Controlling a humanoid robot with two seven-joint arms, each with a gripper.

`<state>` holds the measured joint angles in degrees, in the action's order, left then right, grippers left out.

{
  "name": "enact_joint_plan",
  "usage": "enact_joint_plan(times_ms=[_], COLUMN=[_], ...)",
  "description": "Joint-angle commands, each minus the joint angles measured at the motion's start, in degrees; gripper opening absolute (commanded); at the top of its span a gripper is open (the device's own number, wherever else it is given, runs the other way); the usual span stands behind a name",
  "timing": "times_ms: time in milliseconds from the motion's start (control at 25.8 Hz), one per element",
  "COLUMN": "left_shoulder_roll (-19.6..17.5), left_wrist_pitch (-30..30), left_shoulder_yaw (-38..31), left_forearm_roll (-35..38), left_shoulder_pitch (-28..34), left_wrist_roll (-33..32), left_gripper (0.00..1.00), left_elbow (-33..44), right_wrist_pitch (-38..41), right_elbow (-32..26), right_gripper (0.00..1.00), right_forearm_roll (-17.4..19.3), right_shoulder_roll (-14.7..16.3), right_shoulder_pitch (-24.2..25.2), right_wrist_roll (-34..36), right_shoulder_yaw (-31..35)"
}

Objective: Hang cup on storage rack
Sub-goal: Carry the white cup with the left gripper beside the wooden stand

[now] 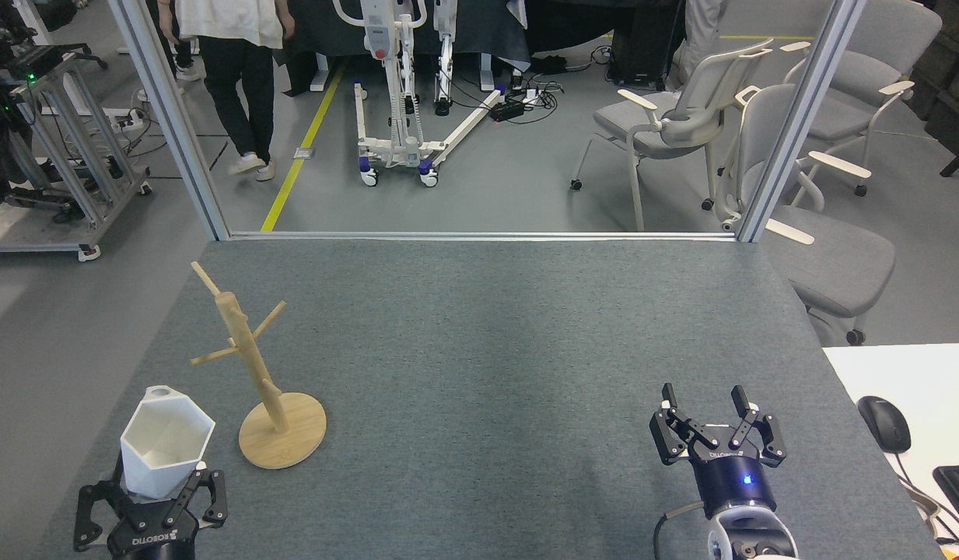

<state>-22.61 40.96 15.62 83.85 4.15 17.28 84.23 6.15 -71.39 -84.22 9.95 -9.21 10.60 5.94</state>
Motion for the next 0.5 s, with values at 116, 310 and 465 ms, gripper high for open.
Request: enact_joint_plan(times_ms=[116, 310, 465], left_shoulder_roll=[-0.5, -0.5, -0.5], left_wrist_pitch=[-0.2, -0.5, -2.0], left_shoulder_yaw=[0.2, 0.5, 0.6], left_forearm_roll=[0.3, 0.2, 0.3], left_shoulder_pitch=[-2.9, -3.4, -4.2], left_wrist_roll=[-0.6, -0.6, -0.4], left_gripper=[0.0, 0.0, 0.0], left_elbow=[-0.6, -0.3, -0.3], right_wrist_pitch=[0.1, -0.1, 0.0], right_elbow=[0.0, 0.8, 2.1], right_gripper=[0.99, 0.99, 0.99], right_forearm_roll=[0.0, -0.1, -0.1], right_shoulder_roll=[0.0, 0.1, 0.2], right_shoulder_pitch=[-0.1, -0.7, -1.9], right_wrist_roll=[-0.2, -0.3, -0.3], right_shoulder_yaw=[0.0, 0.0, 0.0])
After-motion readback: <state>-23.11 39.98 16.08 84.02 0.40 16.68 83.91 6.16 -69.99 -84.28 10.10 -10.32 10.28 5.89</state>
